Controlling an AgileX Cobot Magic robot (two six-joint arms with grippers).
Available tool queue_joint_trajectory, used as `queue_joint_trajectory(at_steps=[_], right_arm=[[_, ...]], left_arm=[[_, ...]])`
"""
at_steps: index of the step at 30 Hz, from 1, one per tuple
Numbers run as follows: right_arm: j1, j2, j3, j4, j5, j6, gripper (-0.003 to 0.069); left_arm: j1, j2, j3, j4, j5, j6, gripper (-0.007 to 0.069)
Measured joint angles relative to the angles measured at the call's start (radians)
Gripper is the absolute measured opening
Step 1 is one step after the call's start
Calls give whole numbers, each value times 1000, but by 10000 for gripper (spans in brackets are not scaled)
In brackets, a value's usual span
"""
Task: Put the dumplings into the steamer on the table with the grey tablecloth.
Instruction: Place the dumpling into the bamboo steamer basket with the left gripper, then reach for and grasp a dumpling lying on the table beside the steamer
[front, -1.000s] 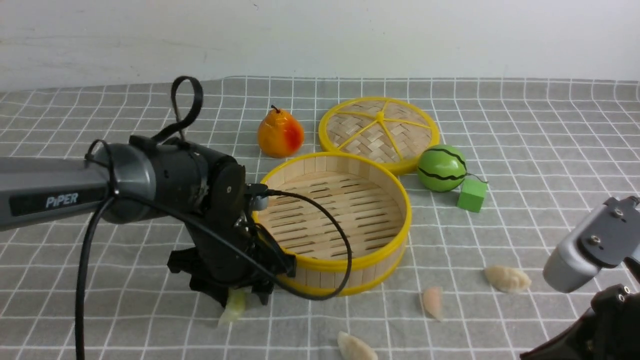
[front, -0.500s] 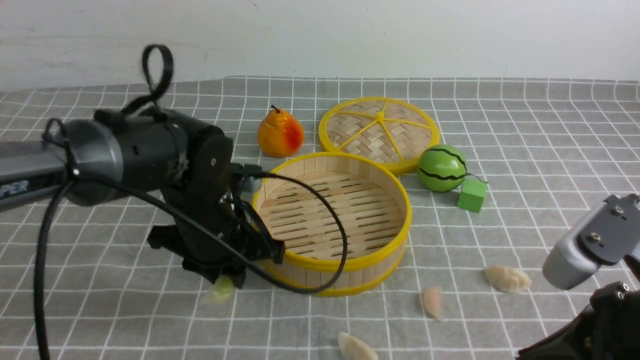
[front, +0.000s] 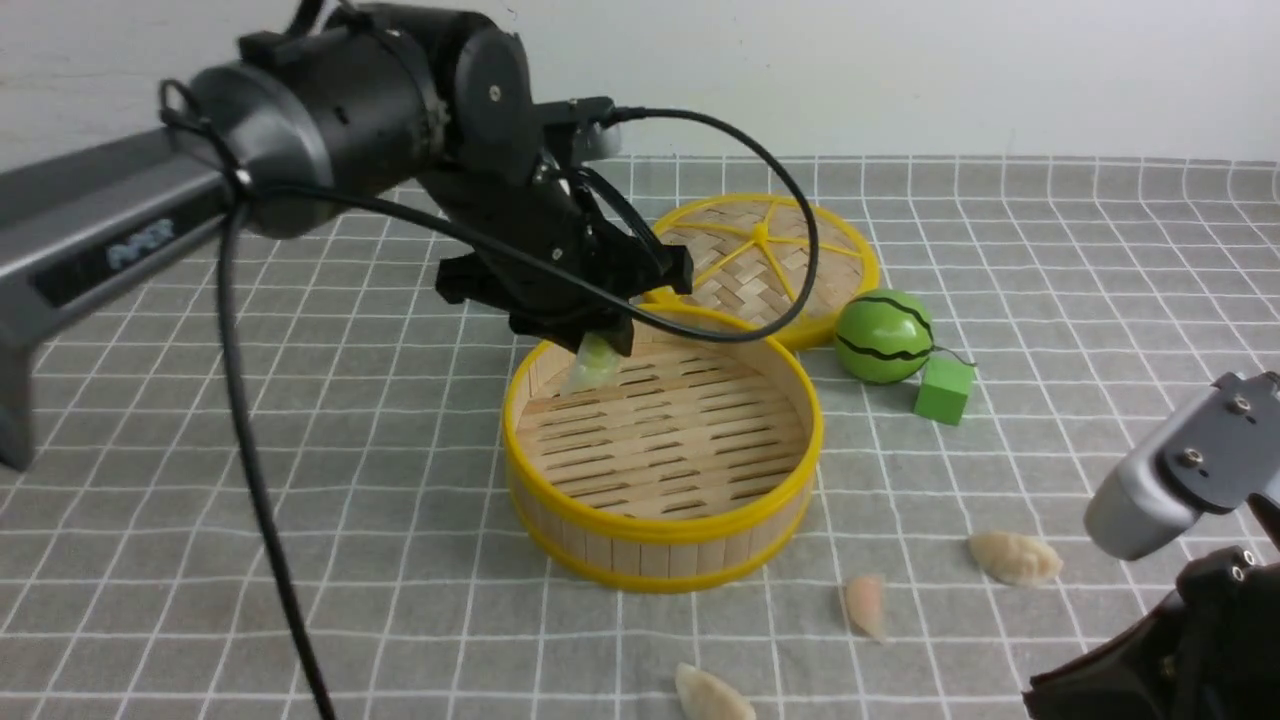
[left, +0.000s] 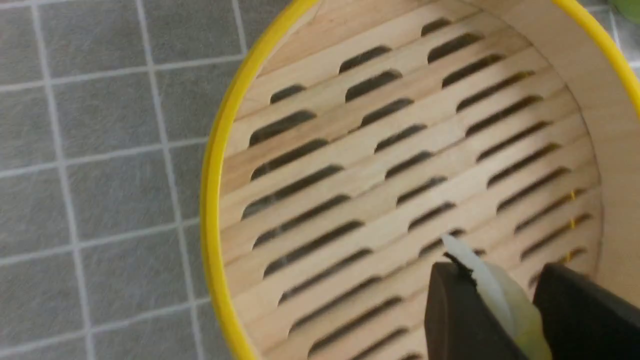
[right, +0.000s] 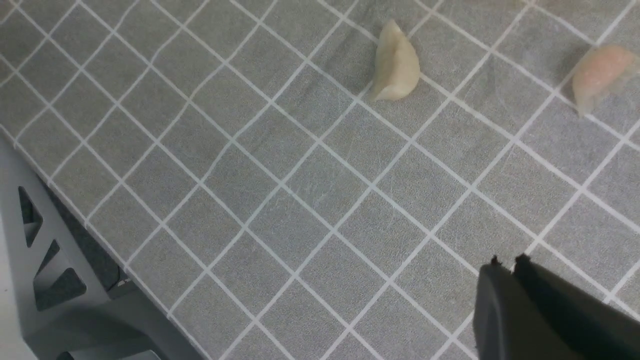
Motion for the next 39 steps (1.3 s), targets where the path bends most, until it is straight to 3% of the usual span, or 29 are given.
queue_joint_trajectory(at_steps=[9,17,23,27,29,31,34,37,39], right_arm=[[0,0,0,0,41,0,40],[0,0,-1,-2,2,0,42],[0,37,-92,-51,34,-3,17],[5,107,-203,-76,92,-5,-6],[45,168,-269,-98,105,-5,-6],[72,186,-290,-105,105,-5,-6],[197,270,-345,-146,93,7,-5],[281,350,-372,-185,71,56,-2],[317,394,-384,-207,66,88,-1]], left_arm=[[0,251,-179,61,-1,-62,196],[0,243,-209,72,45,-56,417],[0,123,-343,83,221,17,459],[0,-15,-399,80,324,65,398],[0,-135,-393,52,351,104,300],[0,-183,-381,45,351,115,267],[0,-368,-288,37,351,147,102],[0,-526,-168,45,351,152,-3],[0,-623,-52,51,351,152,-14]])
